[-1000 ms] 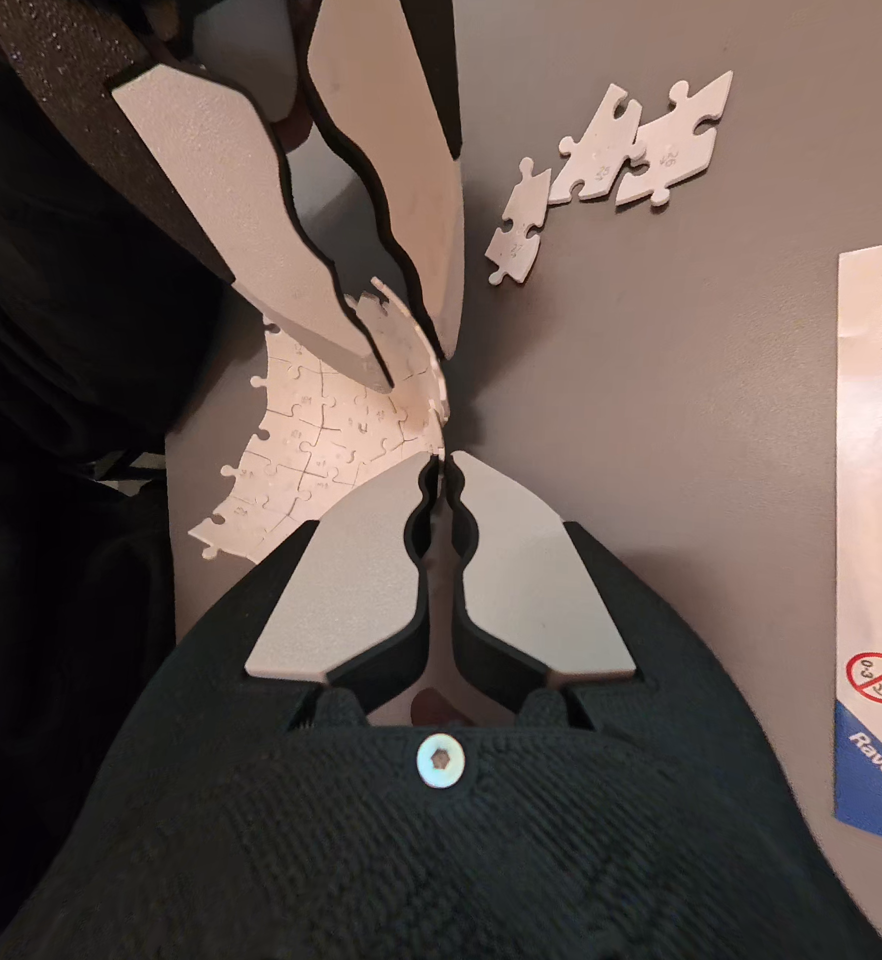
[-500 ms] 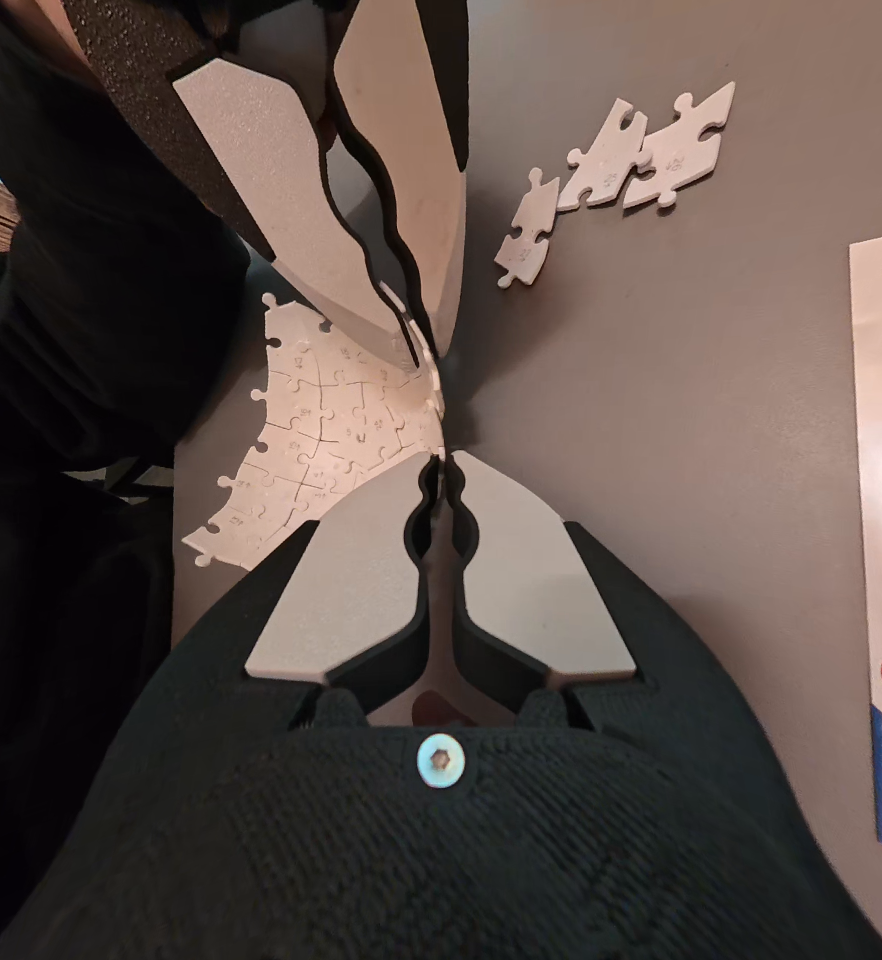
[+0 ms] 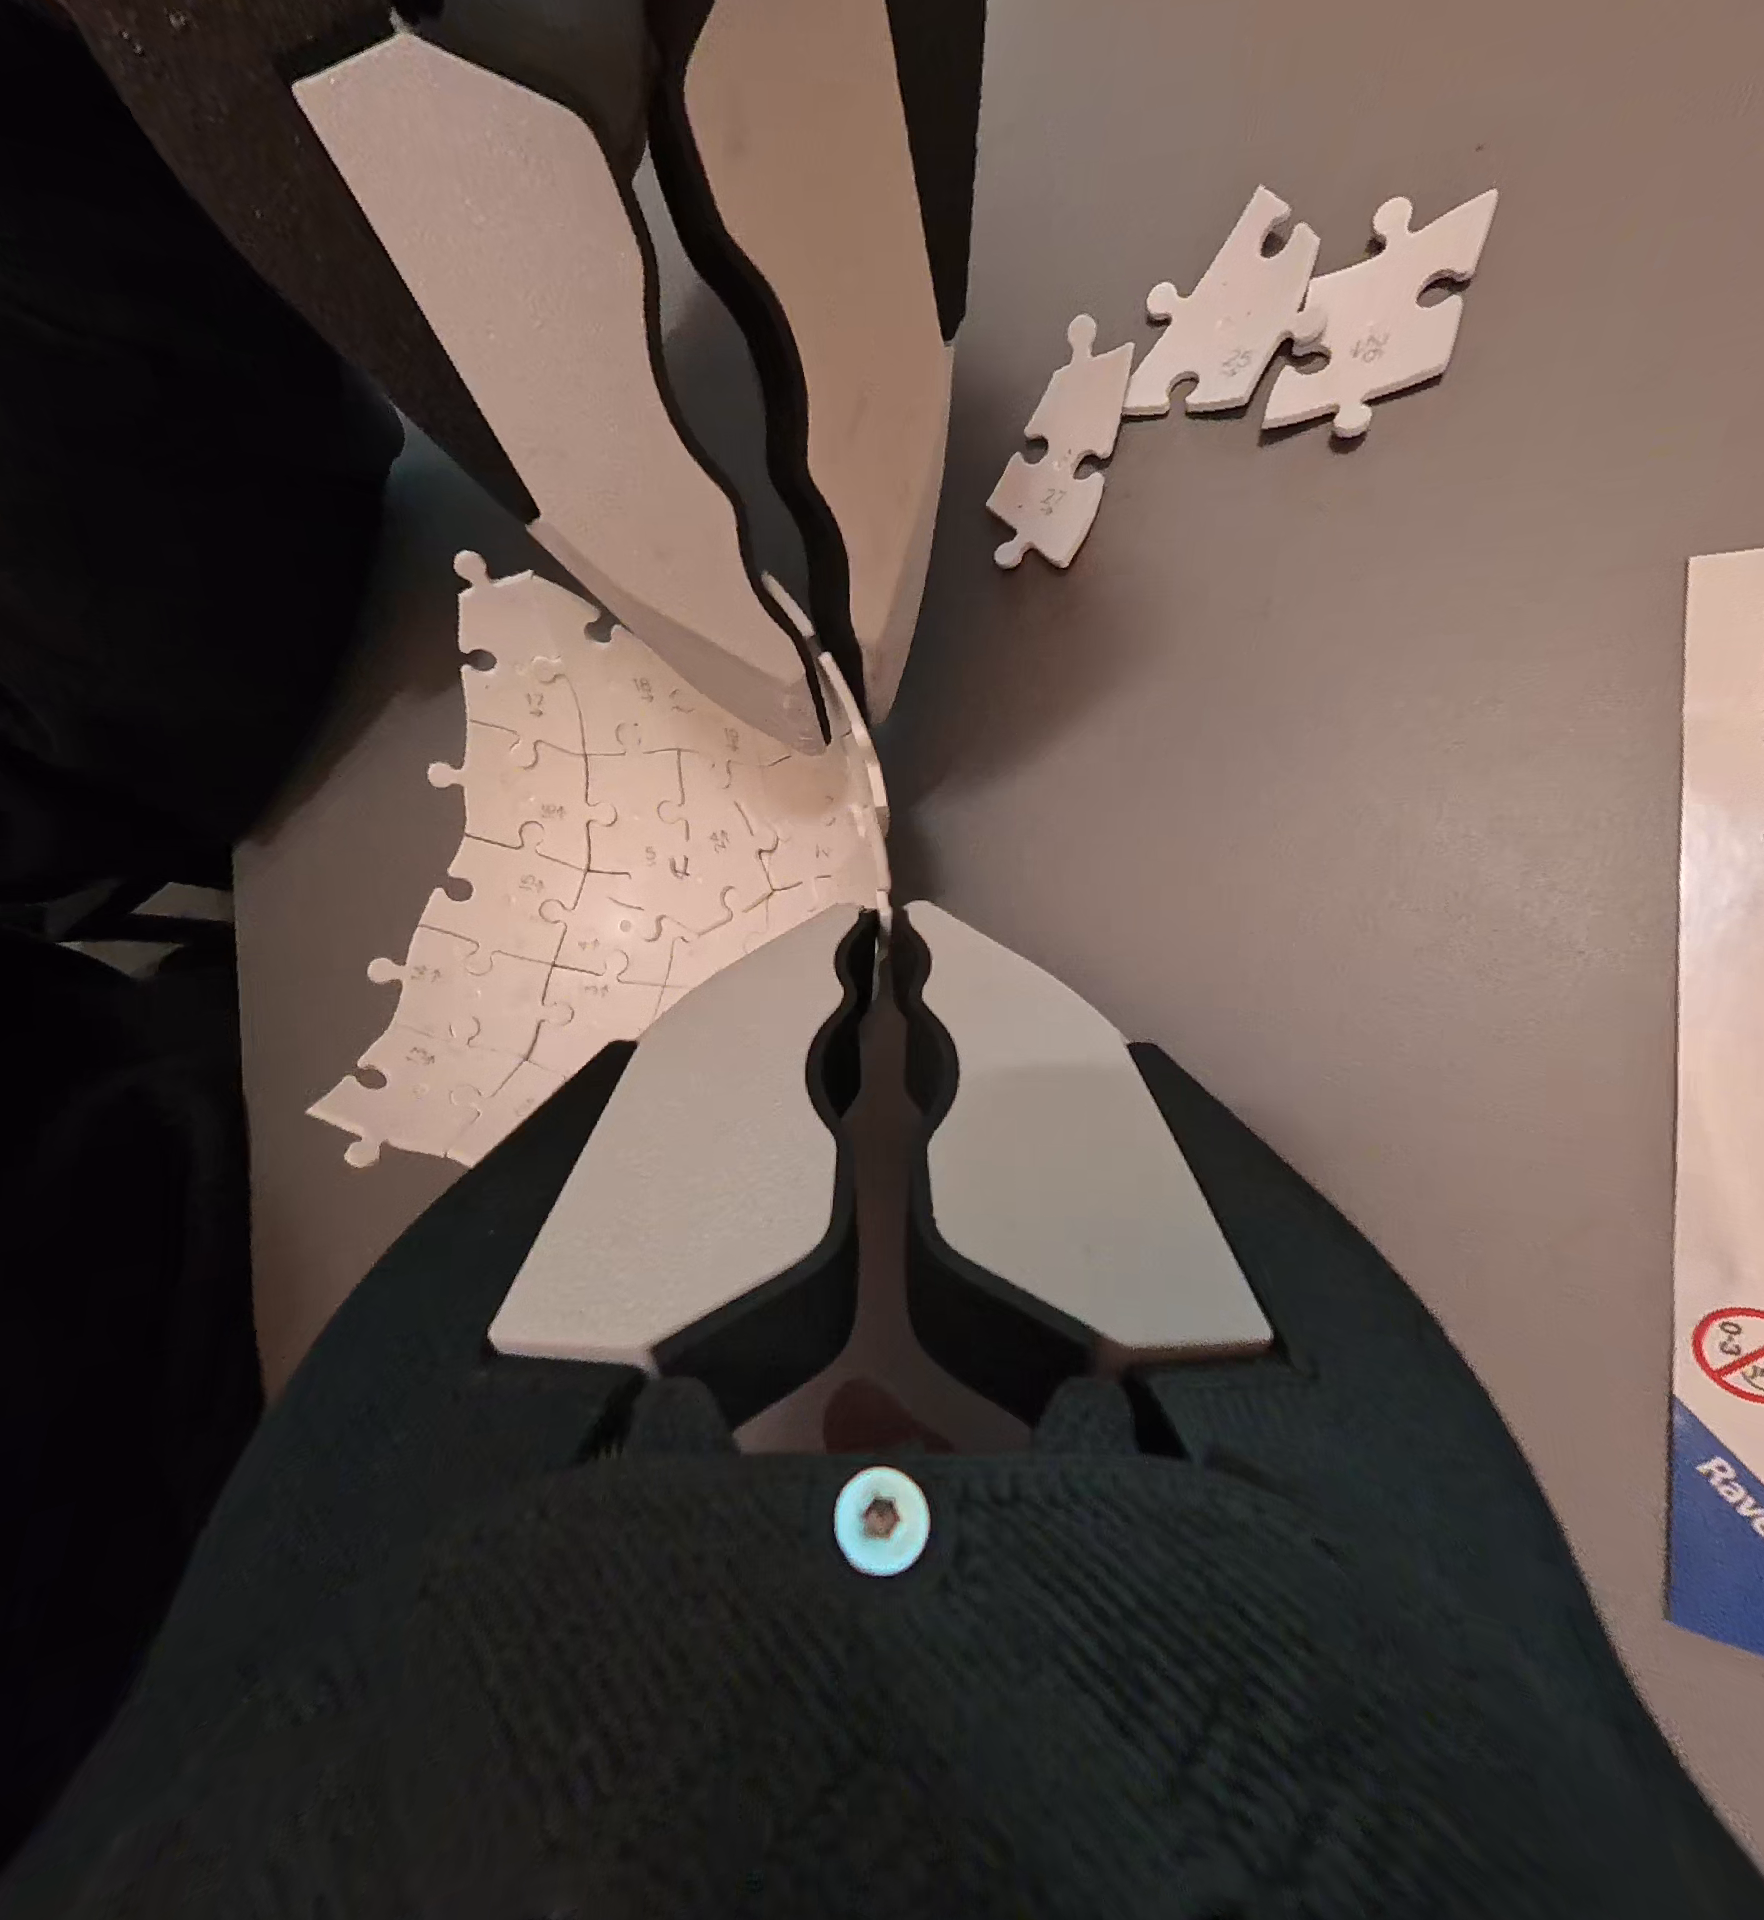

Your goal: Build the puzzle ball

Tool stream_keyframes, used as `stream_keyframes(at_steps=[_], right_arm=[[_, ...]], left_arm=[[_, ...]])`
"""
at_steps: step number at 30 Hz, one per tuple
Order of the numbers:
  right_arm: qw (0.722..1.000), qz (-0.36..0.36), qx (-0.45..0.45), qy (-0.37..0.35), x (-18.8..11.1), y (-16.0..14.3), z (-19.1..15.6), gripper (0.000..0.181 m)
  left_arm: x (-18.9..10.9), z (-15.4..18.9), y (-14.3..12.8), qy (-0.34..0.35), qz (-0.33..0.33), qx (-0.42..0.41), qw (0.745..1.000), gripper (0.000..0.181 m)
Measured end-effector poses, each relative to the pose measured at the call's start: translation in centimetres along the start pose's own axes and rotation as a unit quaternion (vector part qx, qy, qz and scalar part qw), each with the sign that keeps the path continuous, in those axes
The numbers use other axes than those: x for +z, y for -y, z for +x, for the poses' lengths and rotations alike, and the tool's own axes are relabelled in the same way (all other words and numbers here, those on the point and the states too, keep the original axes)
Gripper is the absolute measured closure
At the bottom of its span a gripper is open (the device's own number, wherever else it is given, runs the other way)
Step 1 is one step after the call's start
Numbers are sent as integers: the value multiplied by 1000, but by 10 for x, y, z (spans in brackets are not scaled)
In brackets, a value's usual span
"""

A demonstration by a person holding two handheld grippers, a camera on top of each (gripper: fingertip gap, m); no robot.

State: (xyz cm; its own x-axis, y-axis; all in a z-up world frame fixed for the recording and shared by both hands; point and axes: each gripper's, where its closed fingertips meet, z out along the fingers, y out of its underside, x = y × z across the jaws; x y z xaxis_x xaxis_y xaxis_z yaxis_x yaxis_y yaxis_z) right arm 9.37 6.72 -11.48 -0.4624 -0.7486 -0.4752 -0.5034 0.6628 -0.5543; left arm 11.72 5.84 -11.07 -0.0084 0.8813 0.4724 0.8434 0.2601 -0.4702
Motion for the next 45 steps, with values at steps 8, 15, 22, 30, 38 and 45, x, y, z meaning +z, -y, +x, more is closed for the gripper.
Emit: stream_keyframes(at_steps=[8, 15, 22, 30, 38, 45], right_arm=[[1000, 8, 28, -3, 0, 0, 1, 178], [999, 14, 44, 7, 0, -1, 0, 178], [999, 17, 49, 8, 1, -1, 2, 178], [999, 18, 50, 7, 0, -1, 3, 176], [998, 26, 61, 16, -2, 0, -1, 178], [996, 36, 73, 19, 1, -1, -3, 179]], left_arm=[[0, 0, 0, 1, -2, -1, 1000, 177], [0, 0, 0, 0, -1, -1, 1000, 177], [0, 0, -1, 3, -3, 1, 1000, 177], [0, 1, 0, -1, 1, 0, 1000, 177], [0, 0, 0, 0, -1, -6, 1000, 178], [0, -1, -2, -1, -3, -15, 1000, 178]])
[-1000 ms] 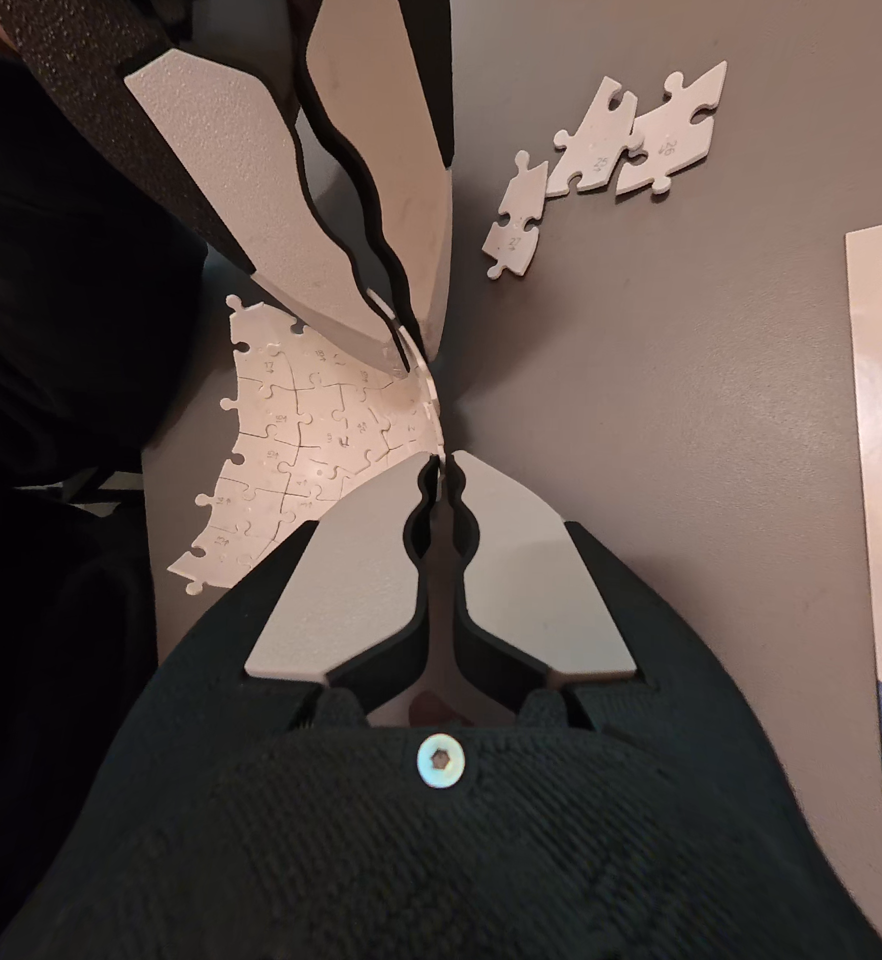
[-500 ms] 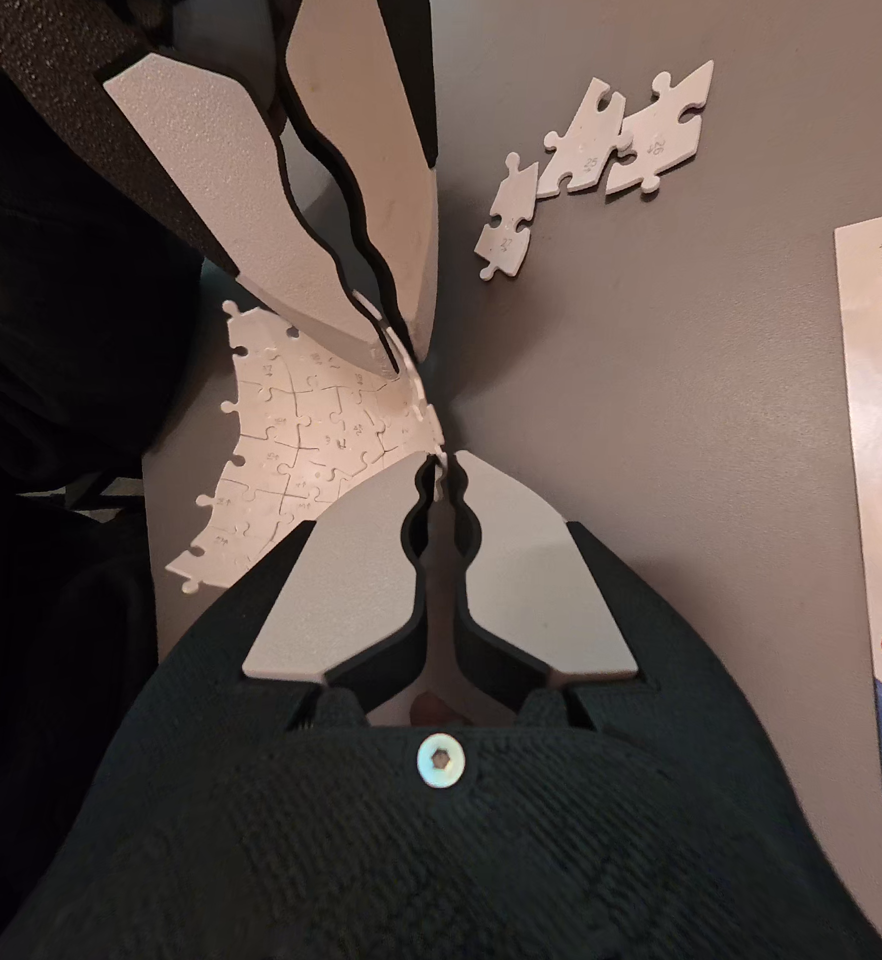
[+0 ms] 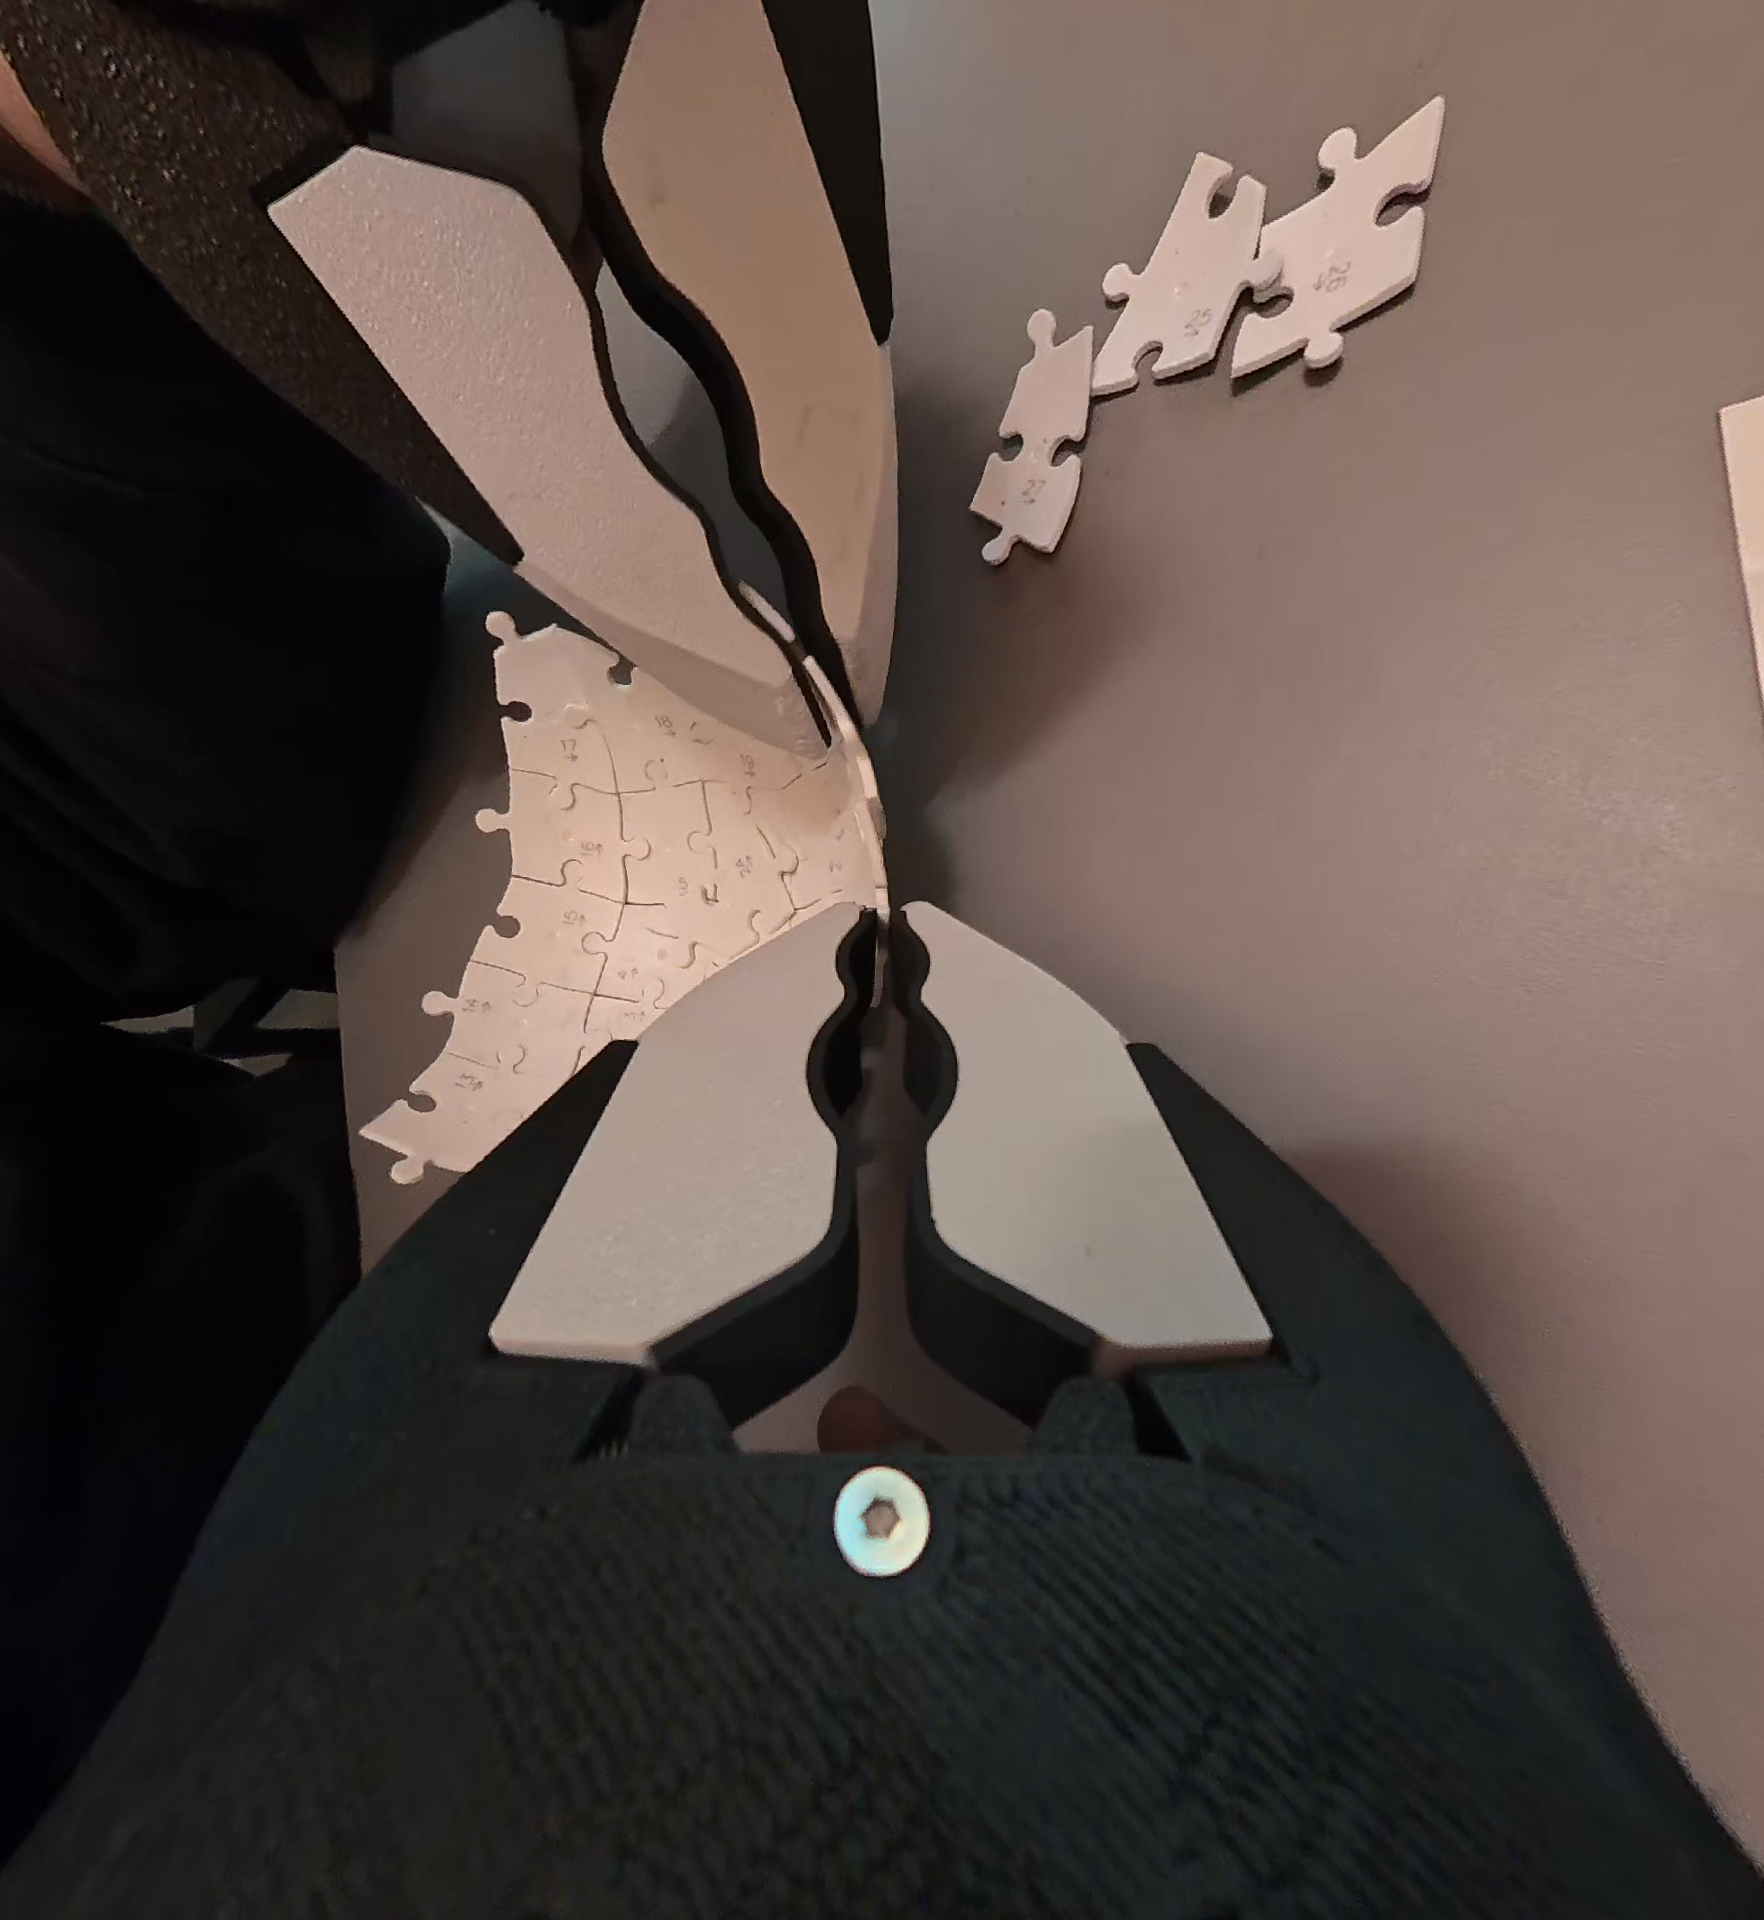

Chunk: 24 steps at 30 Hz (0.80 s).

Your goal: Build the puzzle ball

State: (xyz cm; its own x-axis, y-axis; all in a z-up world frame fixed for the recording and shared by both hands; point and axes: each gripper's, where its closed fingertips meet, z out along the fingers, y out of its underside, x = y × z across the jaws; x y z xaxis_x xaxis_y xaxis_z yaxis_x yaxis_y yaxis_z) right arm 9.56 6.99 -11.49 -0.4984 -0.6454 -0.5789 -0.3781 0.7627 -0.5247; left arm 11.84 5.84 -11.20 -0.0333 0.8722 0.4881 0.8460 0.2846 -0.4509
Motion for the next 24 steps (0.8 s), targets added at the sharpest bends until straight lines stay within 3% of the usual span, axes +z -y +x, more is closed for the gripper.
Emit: stream_keyframes(at_steps=[24], right_arm=[[992, 117, 48, 3, 3, 1, 2, 179]], left_arm=[[1, -2, 1, -12, 12, -27, 999, 177]])
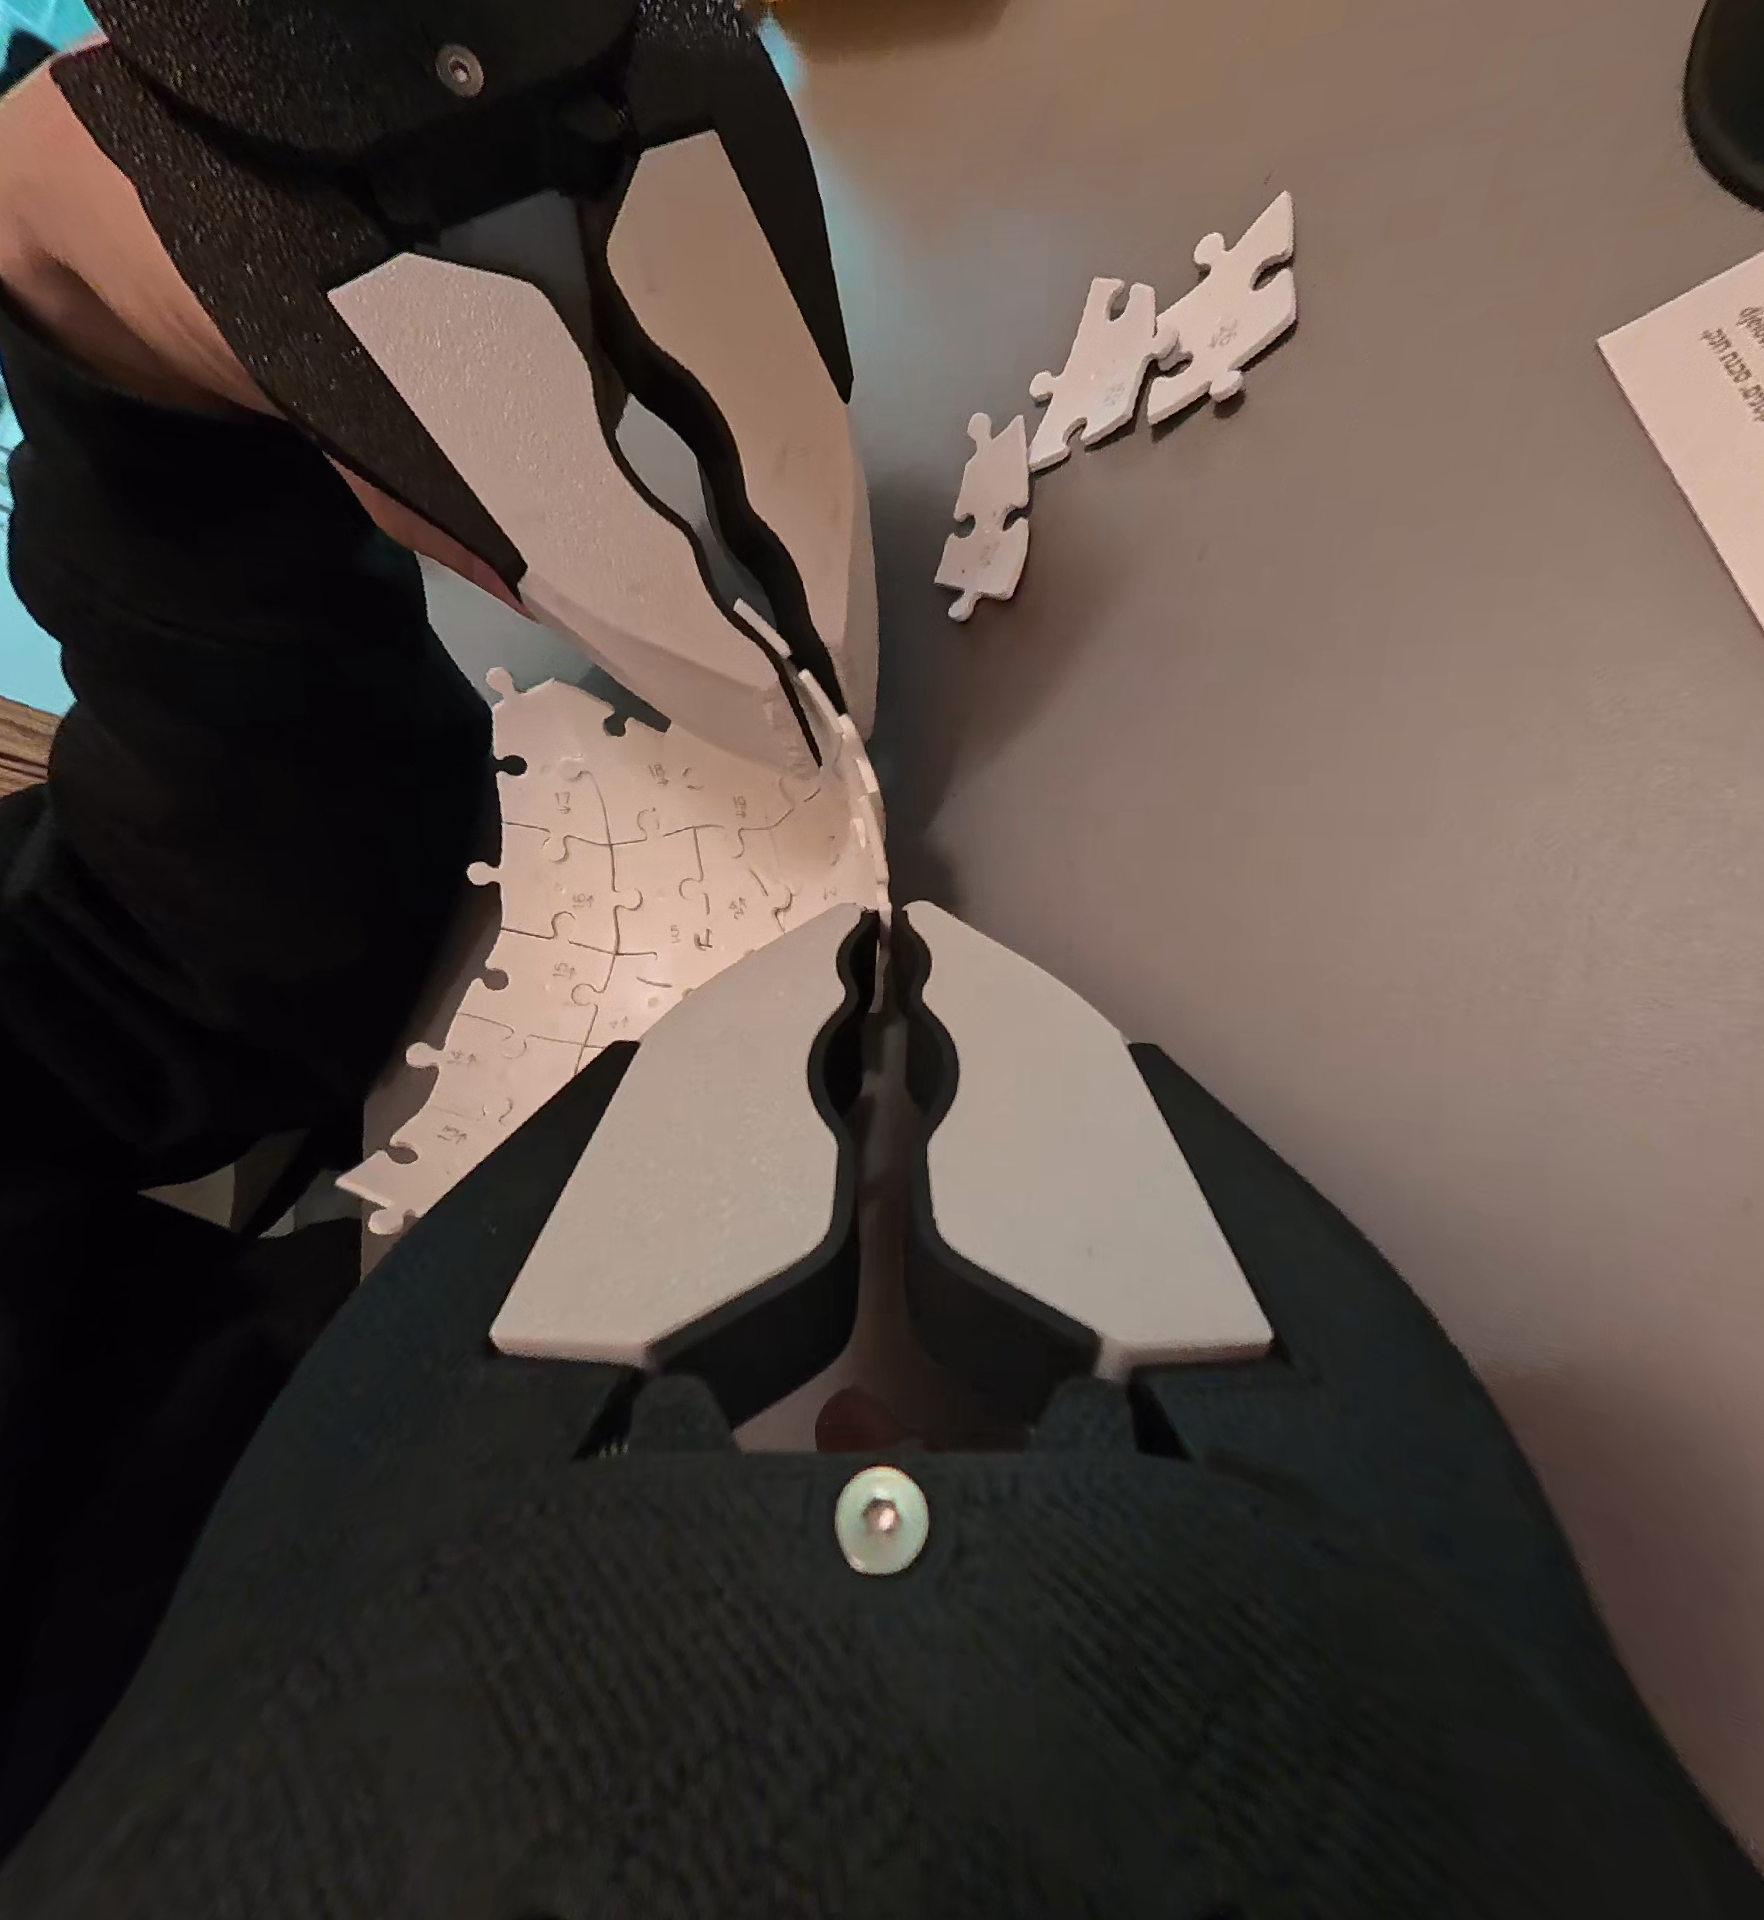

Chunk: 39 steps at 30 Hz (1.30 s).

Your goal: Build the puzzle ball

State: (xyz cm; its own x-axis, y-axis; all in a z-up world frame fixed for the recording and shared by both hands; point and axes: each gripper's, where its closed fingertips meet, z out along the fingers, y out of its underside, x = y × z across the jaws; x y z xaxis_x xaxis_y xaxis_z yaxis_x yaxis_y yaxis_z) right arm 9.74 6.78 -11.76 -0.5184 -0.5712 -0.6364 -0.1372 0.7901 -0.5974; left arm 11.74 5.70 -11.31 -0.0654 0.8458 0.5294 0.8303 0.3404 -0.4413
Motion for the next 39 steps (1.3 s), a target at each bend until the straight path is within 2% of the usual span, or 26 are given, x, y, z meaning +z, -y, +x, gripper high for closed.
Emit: stream_keyframes(at_steps=[17, 22, 25, 27, 30, 35, 39], right_arm=[[999, 28, 17, 16, 3, -3, -4, 179], [999, 31, 19, 20, 3, -3, -4, 179], [999, 32, 18, 22, 3, -3, -4, 179], [999, 34, 20, 26, 3, -2, -4, 179], [999, 34, 19, 26, 4, -2, -4, 179], [999, 34, 18, 22, 4, -2, -4, 179], [999, 35, 15, 19, 4, -2, -4, 179]], left_arm=[[0, 3, -4, -5, -7, 1, 1000, 175], [-4, 4, -3, 1, -5, 21, 1000, 163], [-13, 7, 2, 6, 7, 62, 998, 157], [-19, 8, 1, 4, -23, 93, 995, 146], [-23, 0, 8, 3, -87, 146, 985, 144], [-8, 14, 13, -117, -186, 139, 965, 143], [3, 13, -1, -139, -267, 146, 943, 150]])
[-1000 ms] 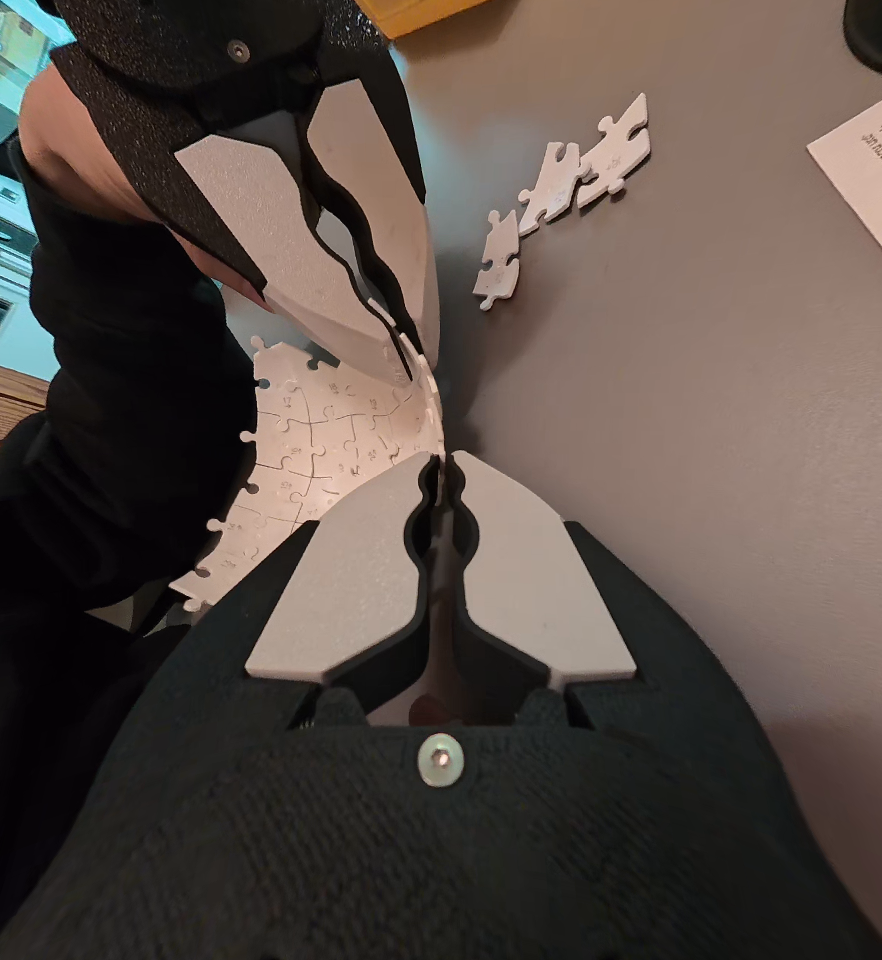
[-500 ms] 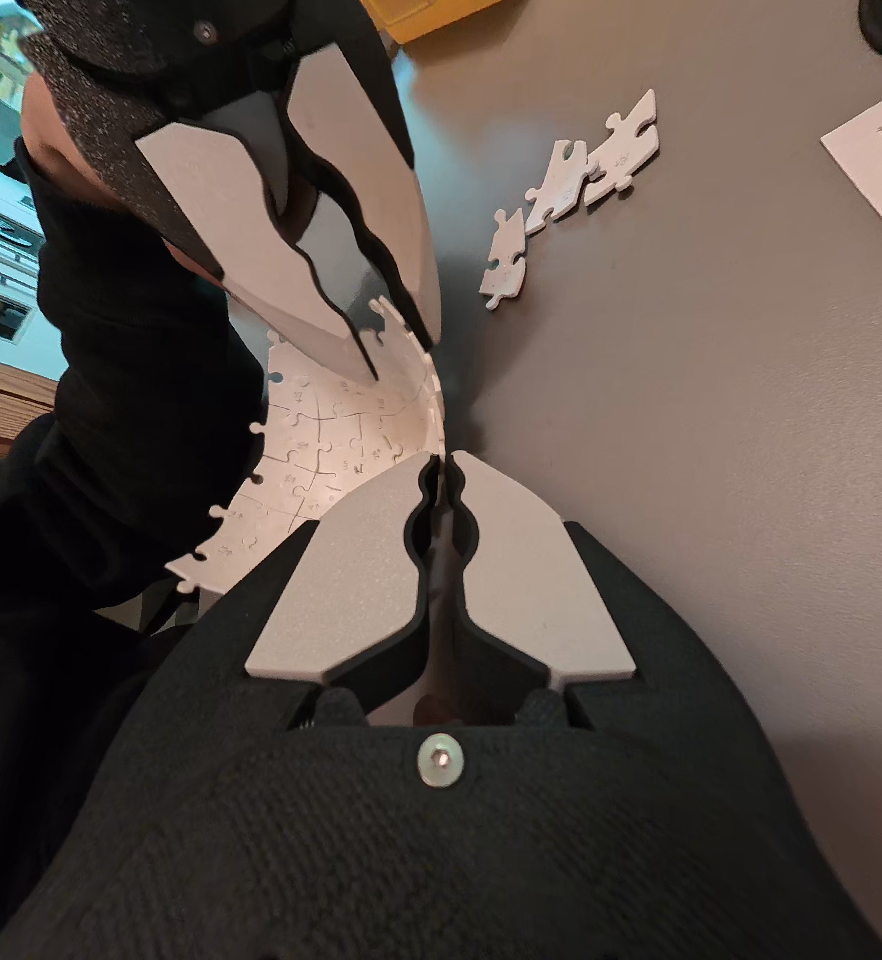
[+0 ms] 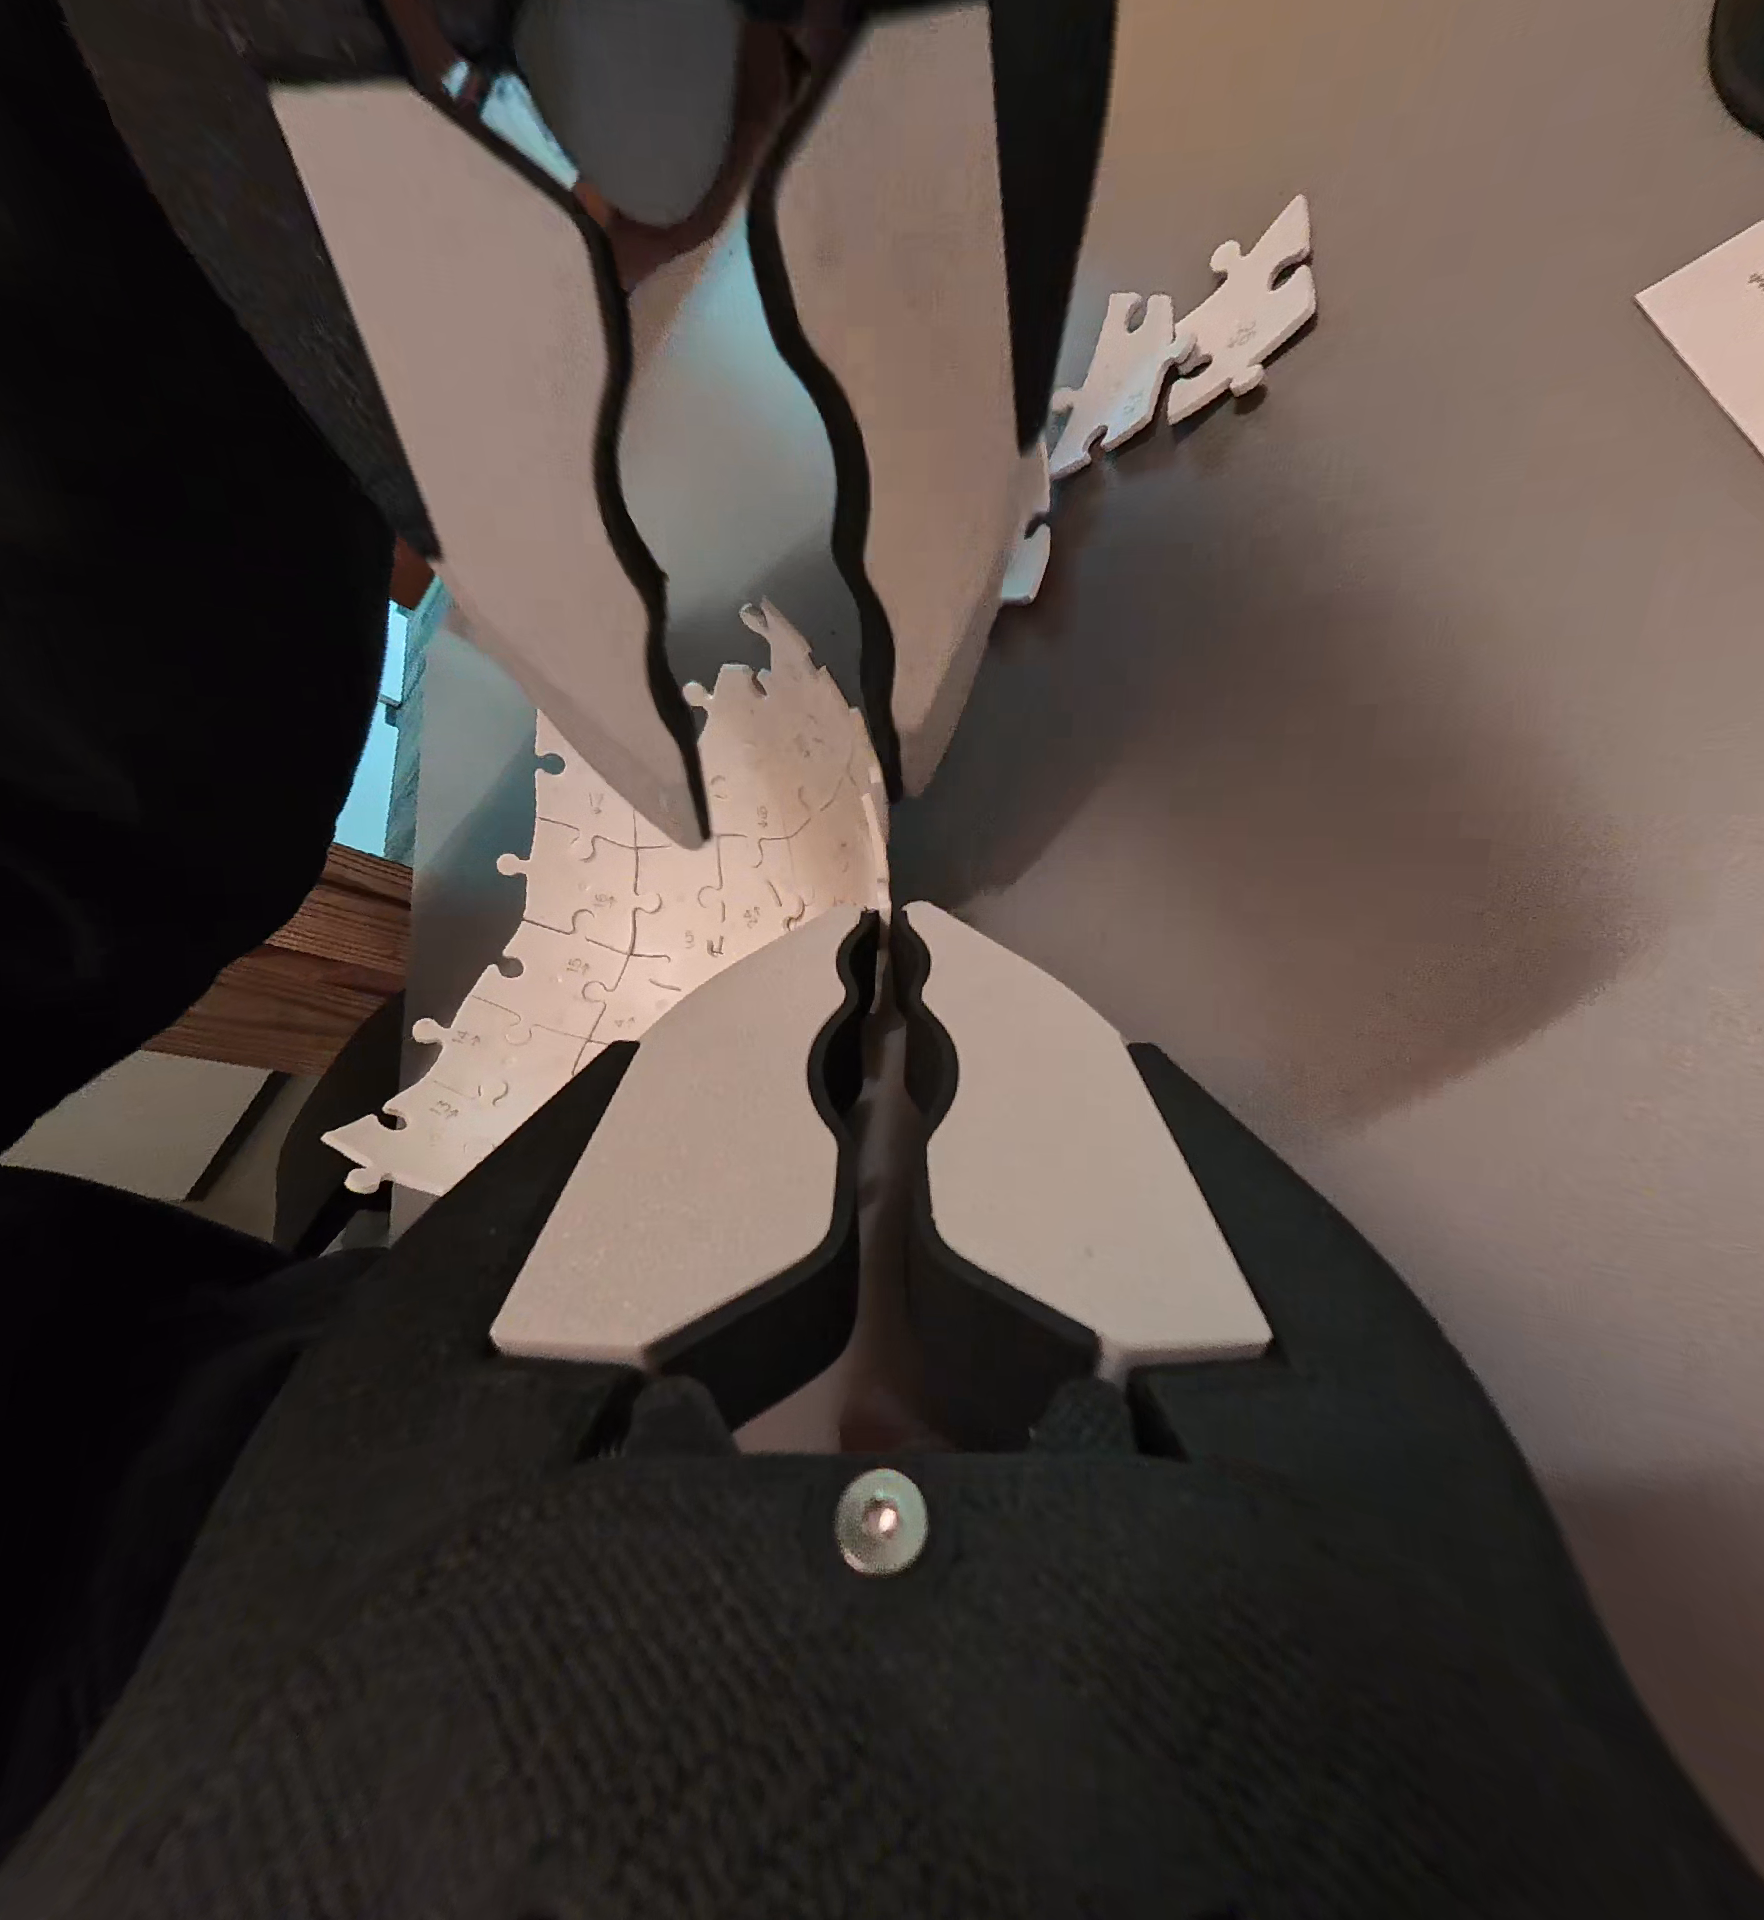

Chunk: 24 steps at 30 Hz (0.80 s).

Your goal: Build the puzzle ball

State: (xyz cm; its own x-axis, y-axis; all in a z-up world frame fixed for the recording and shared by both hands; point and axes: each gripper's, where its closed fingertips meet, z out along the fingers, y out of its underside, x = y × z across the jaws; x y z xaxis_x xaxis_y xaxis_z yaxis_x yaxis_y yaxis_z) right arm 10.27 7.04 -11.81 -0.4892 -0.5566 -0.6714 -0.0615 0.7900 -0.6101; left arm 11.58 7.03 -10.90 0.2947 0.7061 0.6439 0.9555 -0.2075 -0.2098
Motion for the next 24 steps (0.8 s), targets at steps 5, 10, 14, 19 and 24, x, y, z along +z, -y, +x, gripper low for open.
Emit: stream_keyframes(at_steps=[5, 10, 14, 19, 24], right_arm=[[1000, 0, -1, -2, 0, 0, 0, 179], [1000, 2, -2, -3, 0, 0, 0, 179], [1000, 4, -3, -6, 0, 0, 0, 179], [1000, 4, -4, -9, 0, 0, 0, 179], [1000, 3, -4, -7, 1, 0, -1, 179]], left_arm=[[10, -7, -2, 8, -31, -7, 999, 155], [15, -5, -1, 2, -40, -8, 999, 160], [19, -9, -4, 5, -57, -12, 998, 167], [21, -11, -4, 0, -60, -16, 998, 174], [21, -10, -5, -7, -64, -11, 998, 176]])
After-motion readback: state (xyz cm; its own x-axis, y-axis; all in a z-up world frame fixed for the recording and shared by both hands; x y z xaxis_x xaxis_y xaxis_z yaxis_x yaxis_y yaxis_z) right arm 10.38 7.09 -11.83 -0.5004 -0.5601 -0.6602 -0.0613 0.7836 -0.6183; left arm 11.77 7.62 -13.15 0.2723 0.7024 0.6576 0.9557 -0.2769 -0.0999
